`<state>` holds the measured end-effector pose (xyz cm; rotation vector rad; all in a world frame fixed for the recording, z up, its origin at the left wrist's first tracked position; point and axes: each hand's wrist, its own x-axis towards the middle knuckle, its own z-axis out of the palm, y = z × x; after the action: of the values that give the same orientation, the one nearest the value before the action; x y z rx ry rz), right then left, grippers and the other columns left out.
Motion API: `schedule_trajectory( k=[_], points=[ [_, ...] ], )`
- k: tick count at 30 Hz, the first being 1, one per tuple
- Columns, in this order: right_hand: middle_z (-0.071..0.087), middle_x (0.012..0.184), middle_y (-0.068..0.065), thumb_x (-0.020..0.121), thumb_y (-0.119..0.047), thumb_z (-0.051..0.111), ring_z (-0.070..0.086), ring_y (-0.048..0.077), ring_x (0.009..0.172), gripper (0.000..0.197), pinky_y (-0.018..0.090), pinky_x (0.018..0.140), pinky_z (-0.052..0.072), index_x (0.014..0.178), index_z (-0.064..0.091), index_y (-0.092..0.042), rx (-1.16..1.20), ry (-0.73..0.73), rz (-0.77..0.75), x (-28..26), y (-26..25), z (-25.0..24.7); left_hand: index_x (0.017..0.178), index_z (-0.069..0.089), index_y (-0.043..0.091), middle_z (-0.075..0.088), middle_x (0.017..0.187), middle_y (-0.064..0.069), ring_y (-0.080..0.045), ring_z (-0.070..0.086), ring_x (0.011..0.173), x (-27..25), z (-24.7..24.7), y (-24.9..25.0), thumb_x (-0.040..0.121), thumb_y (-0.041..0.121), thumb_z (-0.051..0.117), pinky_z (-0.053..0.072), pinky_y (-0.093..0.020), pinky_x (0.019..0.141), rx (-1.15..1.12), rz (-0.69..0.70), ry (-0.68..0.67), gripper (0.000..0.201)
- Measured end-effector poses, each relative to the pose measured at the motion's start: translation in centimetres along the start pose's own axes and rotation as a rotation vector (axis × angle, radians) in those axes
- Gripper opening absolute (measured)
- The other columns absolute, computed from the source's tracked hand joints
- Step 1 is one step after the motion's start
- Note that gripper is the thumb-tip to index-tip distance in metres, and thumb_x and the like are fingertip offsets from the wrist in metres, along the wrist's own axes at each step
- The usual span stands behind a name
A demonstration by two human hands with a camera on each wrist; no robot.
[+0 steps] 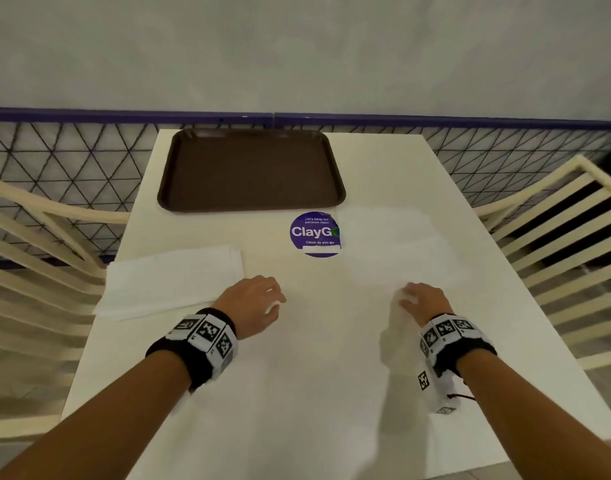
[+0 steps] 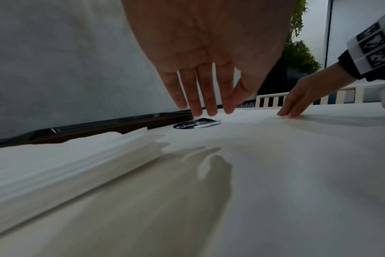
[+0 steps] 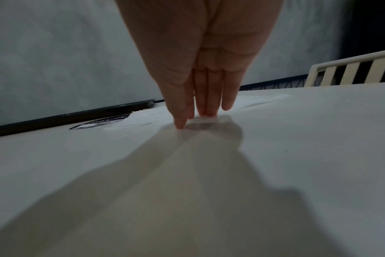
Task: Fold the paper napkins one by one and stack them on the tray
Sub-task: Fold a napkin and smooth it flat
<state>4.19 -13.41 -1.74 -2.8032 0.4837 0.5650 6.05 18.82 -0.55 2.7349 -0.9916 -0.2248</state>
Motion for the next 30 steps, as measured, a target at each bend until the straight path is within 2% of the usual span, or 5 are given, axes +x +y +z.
schedule_trajectory(
  k=[4,7,11,21,30],
  points=[
    [0.056,0.129,0.01,0.094,-0.022,0.051,0.05,0.026,0.121,0.03,0.03,0.1,0.037,0.12,0.06,-0.008,0.048,0.051,-0.067,0.6,1.1,-0.5,0.092,0.073,0.019,0.068,0.093,0.003,-0.017,0.066,0.082,1.8,0.3,2.3,0.078,0.039,0.027,0.051,-0.026,0.072,-0.06,-0.081,-0.078,0.052],
    [0.053,0.129,0.007,0.091,-0.029,0.057,0.05,0.024,0.12,0.037,0.03,0.1,0.037,0.123,0.058,-0.011,0.082,0.026,-0.126,0.8,1.7,-0.8,0.086,0.073,0.024,0.068,0.085,0.007,-0.013,0.067,0.073,3.0,0.0,3.9,0.078,0.036,0.03,0.052,-0.022,0.063,-0.041,-0.103,-0.054,0.045],
    [0.05,0.125,0.007,0.091,-0.033,0.056,0.049,0.023,0.119,0.04,0.026,0.096,0.036,0.126,0.057,-0.014,0.051,-0.013,-0.233,1.1,2.1,-1.0,0.119,0.061,0.02,0.057,0.12,0.004,-0.017,0.055,0.11,5.0,0.8,5.7,0.088,0.043,0.021,0.041,-0.024,0.09,-0.041,-0.134,-0.074,0.055],
    [0.039,0.087,-0.004,0.097,-0.029,0.045,0.052,0.022,0.107,0.032,0.021,0.076,0.033,0.12,0.062,-0.016,0.057,0.012,-0.377,2.9,3.2,-1.5,0.131,0.049,0.025,0.047,0.133,0.008,-0.012,0.046,0.12,10.3,1.2,9.6,0.099,0.03,0.037,0.037,-0.024,0.093,-0.006,-0.137,-0.116,0.035],
    [0.054,0.096,0.001,0.094,-0.021,0.053,0.046,0.011,0.086,0.025,0.016,0.078,0.032,0.108,0.066,-0.005,0.28,0.013,-0.468,4.6,4.4,-2.4,0.145,0.024,0.025,0.027,0.147,0.007,-0.015,0.036,0.127,14.6,1.9,11.9,0.096,0.032,0.043,0.033,-0.026,0.1,0.067,-0.098,-0.087,0.053]
  ],
)
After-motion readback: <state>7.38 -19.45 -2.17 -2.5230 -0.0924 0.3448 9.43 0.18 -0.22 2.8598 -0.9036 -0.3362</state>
